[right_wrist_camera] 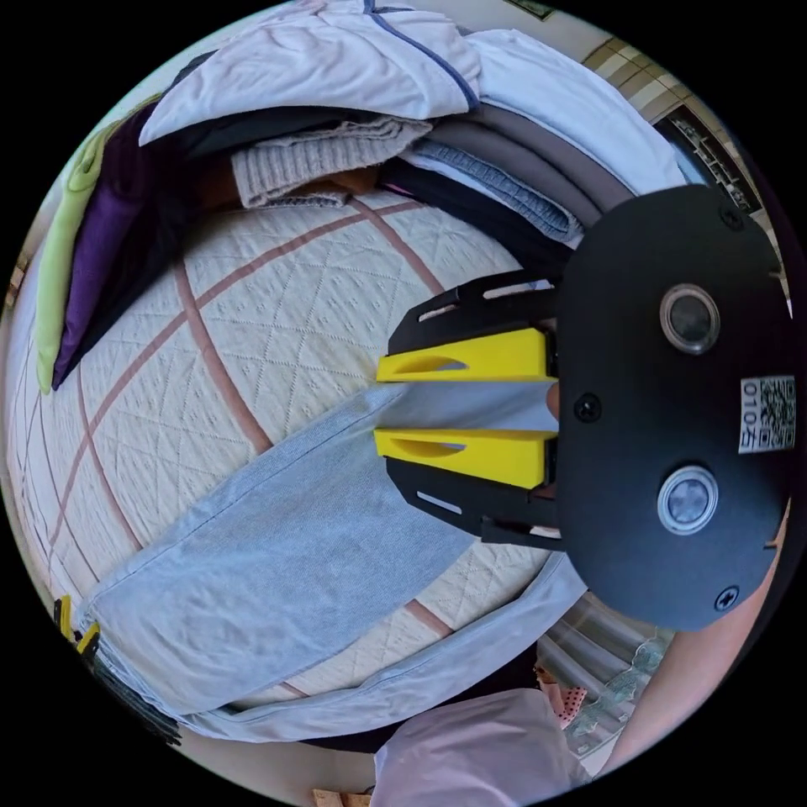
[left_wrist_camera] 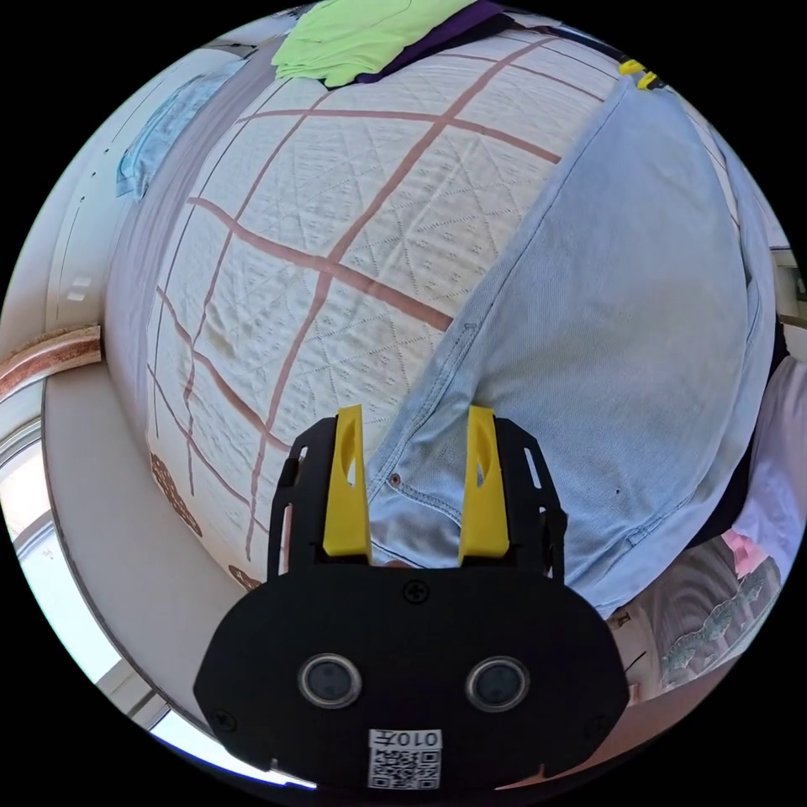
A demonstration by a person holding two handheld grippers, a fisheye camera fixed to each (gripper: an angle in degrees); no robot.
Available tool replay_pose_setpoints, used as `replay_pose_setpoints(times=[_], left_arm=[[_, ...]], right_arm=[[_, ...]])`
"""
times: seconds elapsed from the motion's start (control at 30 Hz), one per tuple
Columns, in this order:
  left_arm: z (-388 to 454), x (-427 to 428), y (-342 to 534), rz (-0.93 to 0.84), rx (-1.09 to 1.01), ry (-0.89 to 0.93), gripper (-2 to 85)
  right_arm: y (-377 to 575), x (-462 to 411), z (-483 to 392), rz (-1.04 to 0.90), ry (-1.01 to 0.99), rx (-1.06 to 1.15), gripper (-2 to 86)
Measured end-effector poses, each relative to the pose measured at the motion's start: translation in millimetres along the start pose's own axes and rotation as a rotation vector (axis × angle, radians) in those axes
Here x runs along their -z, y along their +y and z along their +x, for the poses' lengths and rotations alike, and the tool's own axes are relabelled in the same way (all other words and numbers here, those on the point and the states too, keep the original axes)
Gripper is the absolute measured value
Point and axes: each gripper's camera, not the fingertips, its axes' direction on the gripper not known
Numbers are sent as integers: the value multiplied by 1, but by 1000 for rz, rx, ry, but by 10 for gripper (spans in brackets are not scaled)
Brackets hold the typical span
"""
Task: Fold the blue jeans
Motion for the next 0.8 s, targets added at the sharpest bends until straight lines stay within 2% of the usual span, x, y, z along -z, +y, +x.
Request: replay_pose_setpoints(times=[0.2,0.27,0.43,0.67,0.8], left_arm=[[-23,-3,9,5,55,119,164],[-40,-10,20,5,167,162,172],[-57,-25,44,60,274,300,175],[-40,-14,70,49,202,317,116],[-34,-5,102,97,235,354,72]], right_arm=[[26,-3,-51,132,236,-23,41],[36,-4,-59,176,233,-57,36],[53,-13,-77,238,235,-120,34],[54,-22,-80,187,197,-149,36],[67,-24,-77,209,140,-193,30]])
